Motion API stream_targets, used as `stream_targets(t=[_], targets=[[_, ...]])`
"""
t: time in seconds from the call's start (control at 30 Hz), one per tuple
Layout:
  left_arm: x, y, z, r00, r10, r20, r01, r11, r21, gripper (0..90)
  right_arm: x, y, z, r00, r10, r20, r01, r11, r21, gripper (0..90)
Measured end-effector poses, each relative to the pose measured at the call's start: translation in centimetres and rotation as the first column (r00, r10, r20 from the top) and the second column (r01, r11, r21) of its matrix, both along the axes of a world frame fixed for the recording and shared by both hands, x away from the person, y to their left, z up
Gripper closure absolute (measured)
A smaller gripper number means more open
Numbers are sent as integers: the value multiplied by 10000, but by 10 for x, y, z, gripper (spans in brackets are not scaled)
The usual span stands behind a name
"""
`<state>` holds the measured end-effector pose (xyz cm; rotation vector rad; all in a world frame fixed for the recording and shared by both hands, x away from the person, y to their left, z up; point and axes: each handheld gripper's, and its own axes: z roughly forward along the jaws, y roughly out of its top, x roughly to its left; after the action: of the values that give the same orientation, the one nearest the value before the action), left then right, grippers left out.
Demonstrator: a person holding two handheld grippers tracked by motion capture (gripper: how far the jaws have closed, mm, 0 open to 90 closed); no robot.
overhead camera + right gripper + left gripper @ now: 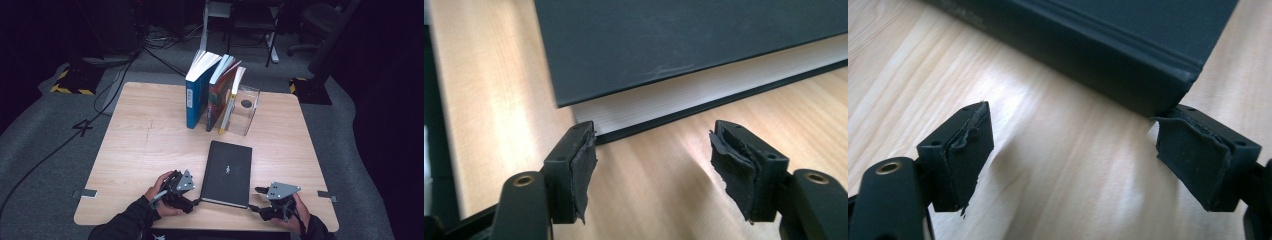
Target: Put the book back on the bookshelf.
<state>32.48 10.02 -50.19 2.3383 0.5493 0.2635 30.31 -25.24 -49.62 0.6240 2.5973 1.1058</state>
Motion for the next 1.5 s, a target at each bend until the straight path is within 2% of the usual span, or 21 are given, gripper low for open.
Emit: stream_targets(t=[0.03, 0.17, 0.2, 0.27, 0.6, 0.87, 0.97, 1.13, 1.27, 1.5], targets=[[1, 1, 0, 9999, 63, -97, -64, 10000, -38, 156, 3, 5, 0, 10000, -71, 39, 71, 9999, 116, 336], [7, 5, 0, 9995, 296, -75, -296, 9996, -10, 157, 5, 10, -2, 9997, -196, 138, 194, 9998, 93, 319], [10, 7, -1, 9991, 346, -249, -349, 9993, -111, 159, 5, 11, -2, 9997, -205, 107, 204, 9997, 111, 313], [13, 10, -1, 9986, 345, -393, -352, 9992, -175, 164, 5, 13, 0, 9991, -288, 326, 280, 9993, 236, 311], [15, 14, -1, 9980, 460, -439, -470, 9986, -222, 191, 8, 20, 1, 9990, -243, 374, 232, 9993, 296, 287], [11, 14, 2, 9991, 146, -404, -156, 9996, -243, 195, 9, 23, 2, 9986, -318, 420, 298, 9984, 477, 271], [8, 13, 5, 9997, 80, -244, -86, 9997, -247, 192, 8, 25, 4, 9983, -329, 479, 303, 9980, 556, 268], [-1, 11, 16, 9996, -191, 192, 204, 9972, -716, 198, 9, 26, 7, 9975, -389, 586, 347, 9968, 713, 258], [-4, 6, 22, 9990, -400, 195, 417, 9940, -1009, 198, 9, 29, 10, 9966, -432, 699, 376, 9961, 800, 258], [-8, -5, 27, 9970, -691, 344, 723, 9920, -1032, 195, 11, 35, 22, 9935, -538, 1004, 428, 9932, 1087, 258]])
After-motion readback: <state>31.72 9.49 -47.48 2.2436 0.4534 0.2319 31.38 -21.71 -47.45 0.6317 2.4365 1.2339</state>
